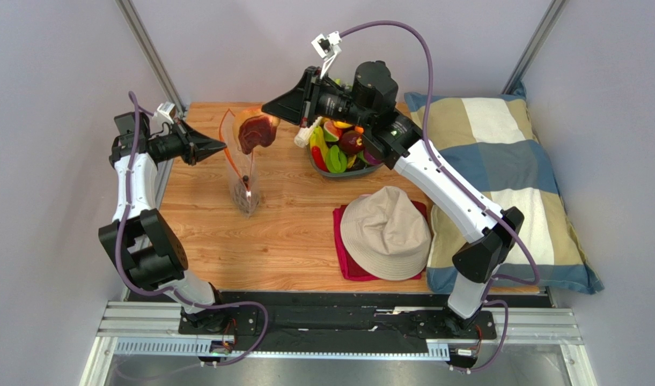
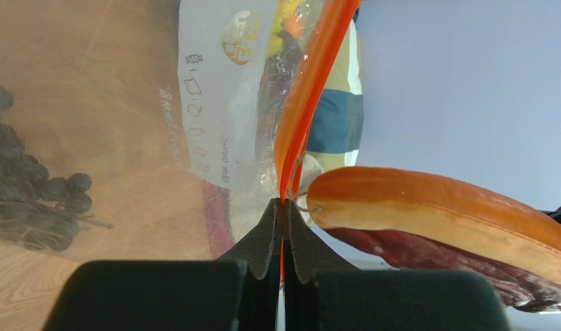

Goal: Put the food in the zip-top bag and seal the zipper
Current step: Place the fake food in the zipper food storage bag.

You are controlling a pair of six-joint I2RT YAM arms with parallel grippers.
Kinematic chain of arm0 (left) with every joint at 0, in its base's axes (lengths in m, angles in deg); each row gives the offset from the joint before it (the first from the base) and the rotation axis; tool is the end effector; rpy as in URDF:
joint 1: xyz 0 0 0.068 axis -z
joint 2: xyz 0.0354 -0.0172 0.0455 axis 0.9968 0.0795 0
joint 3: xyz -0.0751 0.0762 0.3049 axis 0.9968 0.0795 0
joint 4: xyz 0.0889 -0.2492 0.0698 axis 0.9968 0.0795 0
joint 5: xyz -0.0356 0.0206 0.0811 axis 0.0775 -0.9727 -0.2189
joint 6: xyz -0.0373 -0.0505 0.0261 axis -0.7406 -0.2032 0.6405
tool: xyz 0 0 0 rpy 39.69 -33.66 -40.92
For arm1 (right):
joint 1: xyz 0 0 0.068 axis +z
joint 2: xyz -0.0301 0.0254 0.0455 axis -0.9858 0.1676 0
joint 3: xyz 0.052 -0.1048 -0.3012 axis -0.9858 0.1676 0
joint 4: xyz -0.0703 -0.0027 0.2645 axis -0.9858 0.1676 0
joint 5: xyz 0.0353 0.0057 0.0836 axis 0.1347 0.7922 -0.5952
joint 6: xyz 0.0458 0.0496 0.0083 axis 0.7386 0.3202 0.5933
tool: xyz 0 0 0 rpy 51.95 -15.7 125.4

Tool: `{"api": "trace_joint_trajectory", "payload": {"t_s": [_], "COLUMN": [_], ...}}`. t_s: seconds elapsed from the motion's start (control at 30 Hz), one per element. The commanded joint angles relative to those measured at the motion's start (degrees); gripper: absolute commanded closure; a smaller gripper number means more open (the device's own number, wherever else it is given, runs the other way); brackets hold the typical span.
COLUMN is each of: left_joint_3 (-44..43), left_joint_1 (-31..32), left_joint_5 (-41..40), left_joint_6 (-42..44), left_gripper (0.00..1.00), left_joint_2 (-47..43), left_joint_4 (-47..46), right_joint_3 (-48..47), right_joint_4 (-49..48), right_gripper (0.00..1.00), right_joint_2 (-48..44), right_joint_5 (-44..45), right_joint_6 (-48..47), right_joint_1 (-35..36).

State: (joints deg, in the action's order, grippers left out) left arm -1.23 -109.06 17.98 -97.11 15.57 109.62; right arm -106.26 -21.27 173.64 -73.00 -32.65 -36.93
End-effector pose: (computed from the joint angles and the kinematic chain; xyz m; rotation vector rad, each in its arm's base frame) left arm 0.3438 0.0956 0.3643 -0.5343 2.1050 -1.4609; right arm 0.2999 0.3222 0.5539 -0.6078 1.5308 1.4610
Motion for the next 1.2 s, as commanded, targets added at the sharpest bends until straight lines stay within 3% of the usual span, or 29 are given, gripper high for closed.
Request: {"api": "trace_joint_trajectory", "payload": {"t_s": [0.0, 0.23, 0.53, 1.17], "left_joint_3": [-0.5, -0.2, -0.2, -0.4], "left_joint_1": [0.5, 0.8, 0.9, 0.8], "left_joint_5": [0.7, 1.0, 2.7, 4.8], "left_joint_6": [0.2, -0.6, -1.7, -3.2], "left_gripper": [1.00, 1.00, 1.00, 1.00], "left_joint_2": [-3.1, -3.2, -2.7, -0.2], "left_joint_4": [-1.4, -1.4, -1.6, -2.6], "right_joint_3": [-3.6, -1.8, 7.4, 12.0], "right_joint_4": [-4.8, -9.9, -19.6, -28.6], "right_gripper": [1.00, 1.00, 1.00, 1.00], "right_joint_2": [1.3, 3.5, 4.7, 12.7], "right_joint_5": [1.5, 4.7, 8.7, 18.1], "right_joint_6": [-1.0, -3.4, -9.5, -13.9], "right_joint_1": [0.9, 1.8, 3.3, 6.9]}}
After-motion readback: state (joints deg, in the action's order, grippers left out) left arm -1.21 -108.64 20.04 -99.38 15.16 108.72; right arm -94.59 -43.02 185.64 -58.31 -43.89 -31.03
